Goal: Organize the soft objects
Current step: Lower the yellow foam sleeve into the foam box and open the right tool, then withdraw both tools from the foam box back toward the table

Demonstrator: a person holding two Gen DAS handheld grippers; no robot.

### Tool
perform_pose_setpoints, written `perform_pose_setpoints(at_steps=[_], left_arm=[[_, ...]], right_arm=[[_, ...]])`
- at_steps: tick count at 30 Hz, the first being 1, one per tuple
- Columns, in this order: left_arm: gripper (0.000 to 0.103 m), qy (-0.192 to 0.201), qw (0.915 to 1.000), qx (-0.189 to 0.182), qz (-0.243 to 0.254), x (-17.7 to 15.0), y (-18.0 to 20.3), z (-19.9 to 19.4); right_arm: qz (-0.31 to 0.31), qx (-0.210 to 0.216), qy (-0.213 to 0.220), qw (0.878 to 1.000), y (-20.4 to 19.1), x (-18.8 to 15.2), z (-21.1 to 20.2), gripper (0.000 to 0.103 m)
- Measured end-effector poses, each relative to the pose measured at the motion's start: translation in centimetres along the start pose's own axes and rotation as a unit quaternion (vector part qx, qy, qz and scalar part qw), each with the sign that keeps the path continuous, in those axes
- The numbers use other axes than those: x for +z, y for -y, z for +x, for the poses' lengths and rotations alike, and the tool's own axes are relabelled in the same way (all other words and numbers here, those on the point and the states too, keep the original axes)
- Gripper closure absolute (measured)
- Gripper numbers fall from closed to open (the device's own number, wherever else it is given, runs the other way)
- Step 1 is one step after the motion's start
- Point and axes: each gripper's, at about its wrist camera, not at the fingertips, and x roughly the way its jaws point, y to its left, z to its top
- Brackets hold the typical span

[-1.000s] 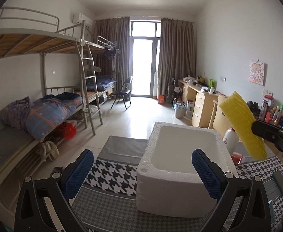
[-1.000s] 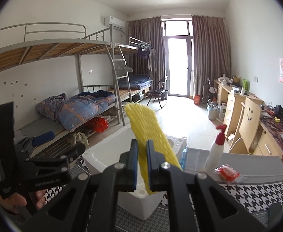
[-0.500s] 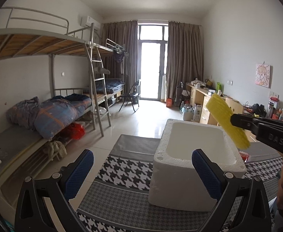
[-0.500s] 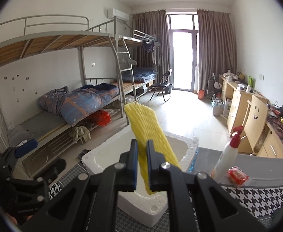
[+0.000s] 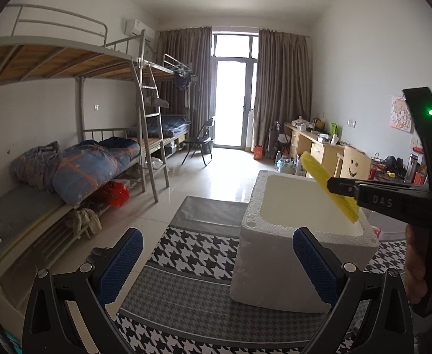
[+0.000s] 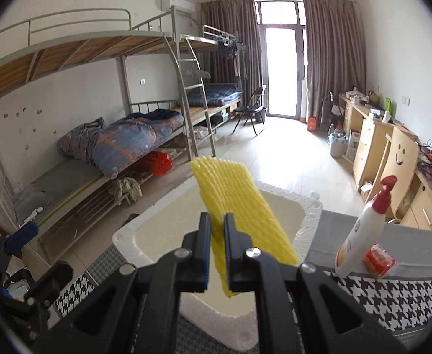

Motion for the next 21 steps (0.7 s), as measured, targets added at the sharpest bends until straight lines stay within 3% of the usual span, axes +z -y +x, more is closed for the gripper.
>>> perform_pose_setpoints(at_steps=[10, 12, 14, 16, 21], left_arm=[[0.001, -0.005, 0.9999, 0.005, -0.008, -0.3, -0.8, 0.2], [0.001, -0.003, 0.9999, 0.007, -0.008, -0.3, -1.0, 0.1], [0.001, 0.0, 1.0, 0.005, -0.007, -0.2, -0.9, 0.0], [0.001, 0.002, 1.0, 0.004, -0.008, -0.1, -1.0, -0.1], [0.001, -0.002, 1.0, -0.001, -0.004, -0.2, -0.8, -0.1]], right_arm=[[-0.001, -0.01, -0.021, 1.0, 0.1, -0.1, 1.4, 0.091], [-0.009, -0.01, -0.034, 0.999, -0.2, 0.0, 1.9, 0.081], [-0.012, -0.015, -0.035, 0.999, -0.4, -0.2, 2.0, 0.058], [-0.01, -0.012, -0.032, 0.999, -0.5, -0.3, 1.7, 0.041], [-0.007, -0.01, -0.02, 1.0, -0.3, -0.3, 0.7, 0.034]])
